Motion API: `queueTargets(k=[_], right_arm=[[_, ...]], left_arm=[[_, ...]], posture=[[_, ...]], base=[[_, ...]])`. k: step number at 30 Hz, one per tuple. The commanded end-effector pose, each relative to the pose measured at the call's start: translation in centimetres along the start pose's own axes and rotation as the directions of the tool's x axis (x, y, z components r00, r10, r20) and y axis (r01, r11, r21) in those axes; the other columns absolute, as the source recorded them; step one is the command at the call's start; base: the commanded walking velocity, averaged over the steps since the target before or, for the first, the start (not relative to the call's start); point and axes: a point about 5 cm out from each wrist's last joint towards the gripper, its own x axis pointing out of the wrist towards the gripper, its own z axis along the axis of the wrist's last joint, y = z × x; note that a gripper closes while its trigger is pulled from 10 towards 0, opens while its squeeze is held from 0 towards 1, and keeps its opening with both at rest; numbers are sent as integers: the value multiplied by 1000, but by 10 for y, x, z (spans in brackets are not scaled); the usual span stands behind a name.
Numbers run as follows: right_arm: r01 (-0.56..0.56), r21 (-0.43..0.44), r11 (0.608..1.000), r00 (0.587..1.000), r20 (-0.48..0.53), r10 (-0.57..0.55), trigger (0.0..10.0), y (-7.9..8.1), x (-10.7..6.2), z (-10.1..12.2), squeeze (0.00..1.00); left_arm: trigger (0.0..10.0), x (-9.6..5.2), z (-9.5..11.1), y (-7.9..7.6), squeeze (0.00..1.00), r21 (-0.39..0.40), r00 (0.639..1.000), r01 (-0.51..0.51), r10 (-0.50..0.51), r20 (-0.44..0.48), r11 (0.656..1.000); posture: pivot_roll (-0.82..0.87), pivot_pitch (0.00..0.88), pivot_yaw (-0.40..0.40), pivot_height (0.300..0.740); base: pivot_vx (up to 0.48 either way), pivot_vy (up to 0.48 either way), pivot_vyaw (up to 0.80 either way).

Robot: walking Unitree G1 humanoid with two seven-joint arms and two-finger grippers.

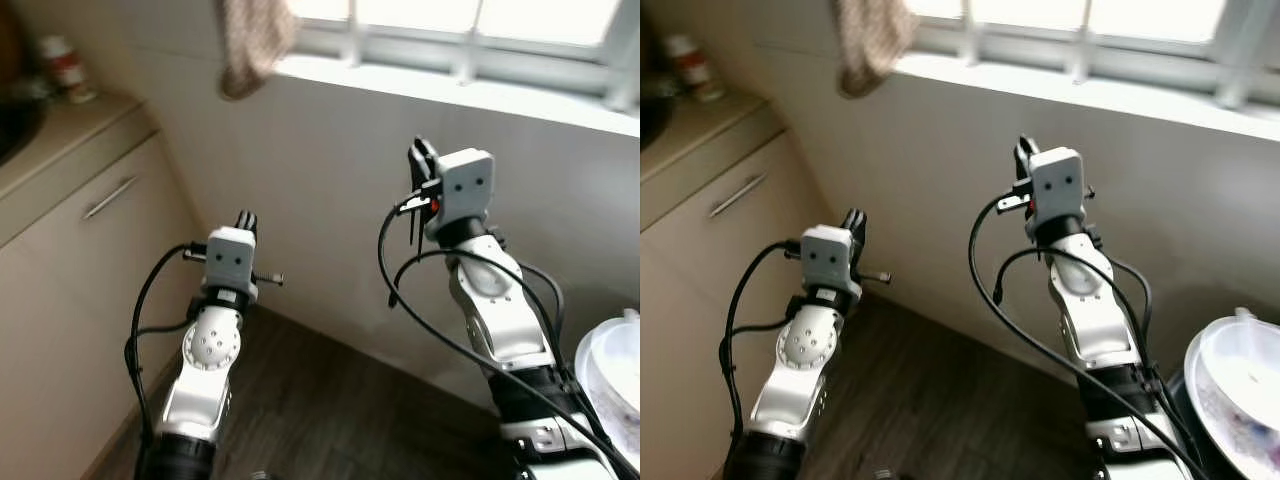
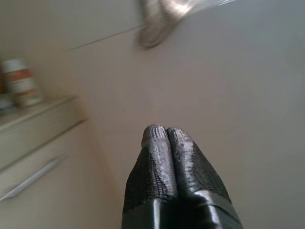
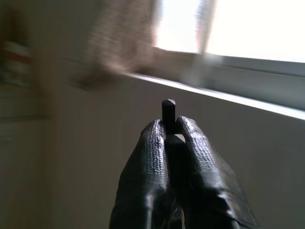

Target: Kitchen organization

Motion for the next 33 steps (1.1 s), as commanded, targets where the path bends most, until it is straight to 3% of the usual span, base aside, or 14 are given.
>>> queueTargets(k=[1, 19, 20, 21, 22, 23, 28, 32, 33], right_arm=[[5, 2, 1000, 1000, 17, -5, 10000, -6, 0, 4, 0], [-25, 31, 999, 1000, 13, 25, 10000, -3, 0, 2, 0], [-26, 32, 999, 1000, 13, 26, 10000, -2, 0, 2, 0], [-26, 32, 999, 1000, 13, 26, 10000, -2, 0, 2, 0], [-29, 34, 999, 999, 14, 28, 10000, -2, 1, 2, 0], [-30, 35, 999, 999, 15, 30, 10000, -2, 1, 2, 0], [-32, 38, 999, 999, 22, 31, 10000, -2, 4, 3, 0], [-33, 46, 998, 999, 33, 32, 10000, -3, 6, 6, 0], [-37, 52, 998, 998, 43, 35, 10000, -4, 8, 8, 0]], left_arm=[[10000, 2, 5, -4, 0, -15, 1000, 8, -8, 21, 1000], [10000, 0, 7, -9, 0, -33, 997, 68, -66, 45, 997], [10000, -1, 9, -8, 286, -32, 996, 70, -68, 62, 997], [10000, -1, 9, -8, 286, -32, 996, 70, -68, 62, 997], [10000, -1, 11, -8, 816, -21, 995, 70, -68, 80, 997], [10000, -1, 11, -8, 1000, -14, 994, 71, -70, 82, 997], [10000, -2, 11, -12, 1000, 16, 991, 103, -104, 84, 995], [10000, -3, 12, -14, 1000, 4, 988, 121, -121, 93, 993], [10000, -4, 14, -17, 1000, -32, 985, 143, -139, 105, 989]], posture=[[7, 16, 14, 740], [14, 7, 9, 740], [14, 7, 9, 740], [14, 7, 9, 740], [19, 4, 7, 740], [19, 4, 7, 740], [20, 1, 6, 740], [21, 0, 7, 740], [21, 0, 7, 740]], base=[[0, 0, 800], [0, 0, 800], [0, 0, 800], [0, 0, 800], [0, 0, 800], [0, 0, 800], [0, 0, 800], [0, 0, 800], [0, 0, 800]])
